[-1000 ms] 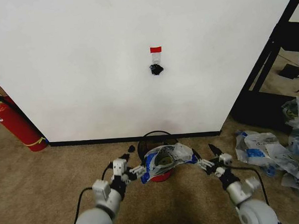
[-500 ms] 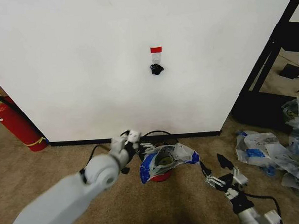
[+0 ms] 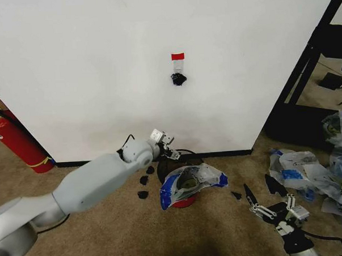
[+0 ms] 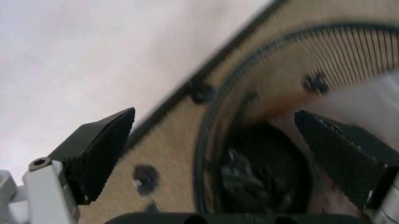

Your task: Pick up the garbage bag from the wall and place it over the trash bin.

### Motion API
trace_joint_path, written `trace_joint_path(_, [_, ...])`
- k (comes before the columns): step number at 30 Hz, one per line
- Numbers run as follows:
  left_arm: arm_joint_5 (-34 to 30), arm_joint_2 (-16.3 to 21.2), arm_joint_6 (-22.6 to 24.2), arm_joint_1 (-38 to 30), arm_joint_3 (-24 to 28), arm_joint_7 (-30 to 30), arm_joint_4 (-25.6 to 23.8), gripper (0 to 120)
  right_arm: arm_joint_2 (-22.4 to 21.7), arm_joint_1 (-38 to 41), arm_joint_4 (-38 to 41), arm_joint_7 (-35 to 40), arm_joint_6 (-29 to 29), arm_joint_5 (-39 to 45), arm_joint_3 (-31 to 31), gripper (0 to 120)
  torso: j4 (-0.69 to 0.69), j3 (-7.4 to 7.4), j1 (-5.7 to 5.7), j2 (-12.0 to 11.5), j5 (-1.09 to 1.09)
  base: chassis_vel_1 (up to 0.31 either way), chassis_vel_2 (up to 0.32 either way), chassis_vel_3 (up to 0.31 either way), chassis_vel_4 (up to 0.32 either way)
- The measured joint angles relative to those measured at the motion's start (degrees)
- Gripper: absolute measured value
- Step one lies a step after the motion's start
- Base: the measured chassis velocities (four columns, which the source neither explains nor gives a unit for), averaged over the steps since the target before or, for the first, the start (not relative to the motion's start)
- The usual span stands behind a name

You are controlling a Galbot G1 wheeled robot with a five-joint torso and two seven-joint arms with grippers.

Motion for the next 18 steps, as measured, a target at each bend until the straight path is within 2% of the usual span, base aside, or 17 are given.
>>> trace_joint_path(2, [0.09, -0.55, 2.02, -0.88, 0.55, 3.64, 1.91, 100, -0.04, 0.24, 0.30, 0.24, -0.58, 0.03, -0.09, 100, 0.00, 0.00, 0.00, 0.00, 0.01, 0.000, 0.000, 0.000, 0.000])
trace_joint_path(4, [0.19, -1.03, 2.29, -1.14, 0.61, 4.84, 2.88, 100, -0.03, 0.33, 0.47, 0.36, -0.83, 0.03, -0.23, 100, 0.01, 0.00, 0.00, 0.00, 0.01, 0.000, 0.000, 0.000, 0.000])
trace_joint_path(7, [0.30, -3.51, 2.64, -1.79, 0.45, 7.15, 7.15, 97, 0.23, 0.50, 1.04, 0.75, -1.47, -0.11, -0.96, 100, -0.01, 0.00, 0.00, 0.00, 0.01, 0.000, 0.000, 0.000, 0.000])
trace_joint_path(10, [0.38, -5.56, 2.64, -2.13, 0.10, 8.29, 10.52, 86, 0.39, 0.50, 1.26, 1.02, -1.80, -0.25, -1.30, 100, -0.05, -0.01, 0.00, 0.00, 0.00, 0.000, 0.000, 0.000, 0.000])
trace_joint_path(11, [0.38, -5.56, 2.64, -2.13, 0.10, 8.29, 10.52, 86, 0.39, 0.50, 1.26, 1.02, -1.80, -0.25, -1.30, 100, -0.05, -0.01, 0.00, 0.00, 0.00, 0.000, 0.000, 0.000, 0.000])
trace_joint_path(16, [3.16, -5.97, 2.54, -1.95, 0.48, 12.77, 13.38, 65, 0.05, 0.42, 2.01, 1.53, -3.09, -0.07, -1.19, 100, 0.02, 0.00, -0.01, 0.00, 0.01, 0.000, 0.000, 0.000, 0.000])
trace_joint_path(18, [4.26, -6.30, 2.49, -1.92, 0.86, 14.62, 14.27, 56, -0.08, 0.31, 2.25, 1.51, -3.52, -0.07, -1.07, 100, -0.01, 0.00, -0.01, 0.00, 0.00, 0.000, 0.000, 0.000, 0.000])
